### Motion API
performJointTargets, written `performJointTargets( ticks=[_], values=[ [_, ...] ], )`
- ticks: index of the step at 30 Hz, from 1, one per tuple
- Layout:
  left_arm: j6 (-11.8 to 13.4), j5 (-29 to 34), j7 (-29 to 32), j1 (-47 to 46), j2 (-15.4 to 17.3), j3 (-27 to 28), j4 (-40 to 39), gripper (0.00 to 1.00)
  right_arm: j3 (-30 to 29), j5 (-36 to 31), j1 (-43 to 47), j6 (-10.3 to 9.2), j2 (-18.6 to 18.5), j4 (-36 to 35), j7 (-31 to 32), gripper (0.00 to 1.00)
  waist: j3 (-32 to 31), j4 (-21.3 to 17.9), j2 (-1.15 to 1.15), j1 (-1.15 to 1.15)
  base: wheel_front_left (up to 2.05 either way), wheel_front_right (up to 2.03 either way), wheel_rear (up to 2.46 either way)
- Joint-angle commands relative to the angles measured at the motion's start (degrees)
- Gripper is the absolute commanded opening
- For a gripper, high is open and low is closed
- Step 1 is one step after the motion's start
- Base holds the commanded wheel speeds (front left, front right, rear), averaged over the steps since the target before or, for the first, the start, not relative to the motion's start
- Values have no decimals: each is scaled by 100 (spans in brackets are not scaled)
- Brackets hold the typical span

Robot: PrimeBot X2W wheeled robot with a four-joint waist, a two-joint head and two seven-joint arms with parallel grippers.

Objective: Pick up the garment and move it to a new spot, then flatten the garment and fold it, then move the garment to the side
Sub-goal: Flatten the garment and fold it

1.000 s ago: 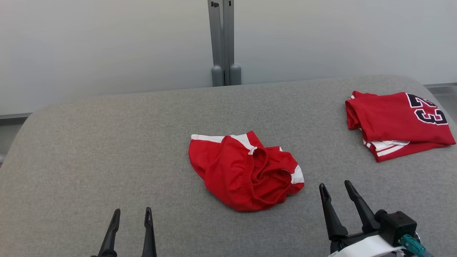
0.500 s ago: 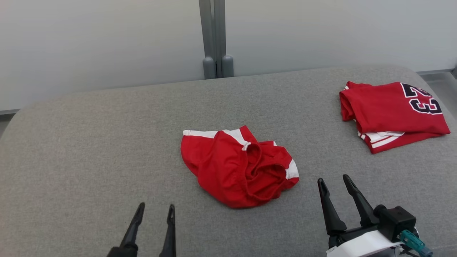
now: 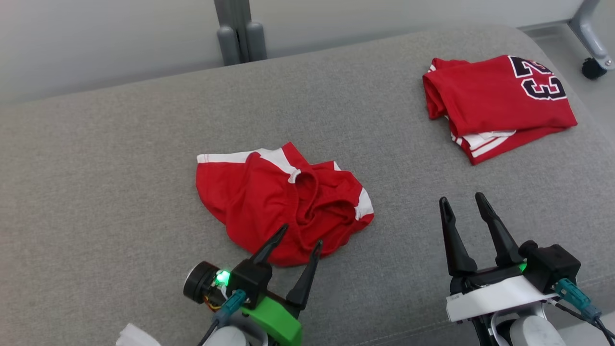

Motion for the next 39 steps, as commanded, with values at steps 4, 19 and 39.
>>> performJointTargets(
  ticks=[4,19,39],
  values=[
    [-25,-299,123,-737,68,-502,332,100,-27,62,-232,-9,-5,-73,0,100,884,-637,0,0,0,0,0],
    [-26,-1098,208,-1622,375,-1161,716,70,-106,205,-394,-9,-4,-152,0,100,1272,-1036,0,0,0,0,0],
    [-25,-2220,1294,-3017,969,-1784,-944,0,38,297,-264,-9,-5,-30,0,100,729,-1091,0,0,0,0,0]
  ],
)
